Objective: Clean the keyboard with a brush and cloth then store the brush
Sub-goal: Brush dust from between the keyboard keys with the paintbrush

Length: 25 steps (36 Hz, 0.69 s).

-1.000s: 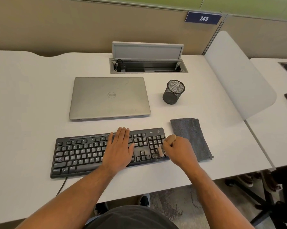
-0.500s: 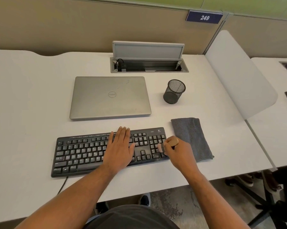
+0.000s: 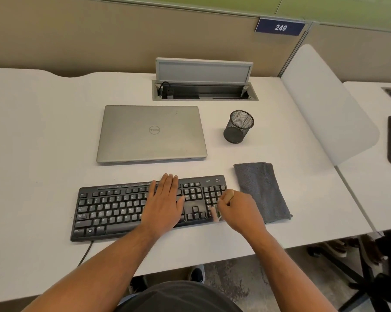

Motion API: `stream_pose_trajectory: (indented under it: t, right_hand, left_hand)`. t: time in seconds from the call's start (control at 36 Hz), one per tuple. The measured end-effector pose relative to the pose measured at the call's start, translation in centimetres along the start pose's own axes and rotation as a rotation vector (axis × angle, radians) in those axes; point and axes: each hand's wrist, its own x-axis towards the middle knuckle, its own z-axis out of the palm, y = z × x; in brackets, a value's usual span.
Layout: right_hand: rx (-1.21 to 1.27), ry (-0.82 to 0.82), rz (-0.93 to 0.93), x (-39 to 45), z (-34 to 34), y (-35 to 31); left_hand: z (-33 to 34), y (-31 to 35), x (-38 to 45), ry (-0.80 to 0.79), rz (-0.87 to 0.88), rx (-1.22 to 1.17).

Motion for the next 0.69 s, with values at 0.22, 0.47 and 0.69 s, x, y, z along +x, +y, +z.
stream_pose_trajectory:
  t: [0.22, 0.47, 0.69]
  right_hand:
    - [0.107, 0.036, 0.016, 0.1, 0.4, 0.3]
    - [0.146, 0.068, -0.033, 0.3, 0.2, 0.3]
    - [0.009, -0.066, -0.019, 0.8, -1.1, 0.2]
  left_hand:
    - [0.0, 0.0, 0.1, -0.008, 0.001, 0.009]
    - [0.0, 0.0, 0.0, -0.004, 0.001, 0.005]
    - [0.0, 0.0, 0.0, -0.005, 0.001, -0.003]
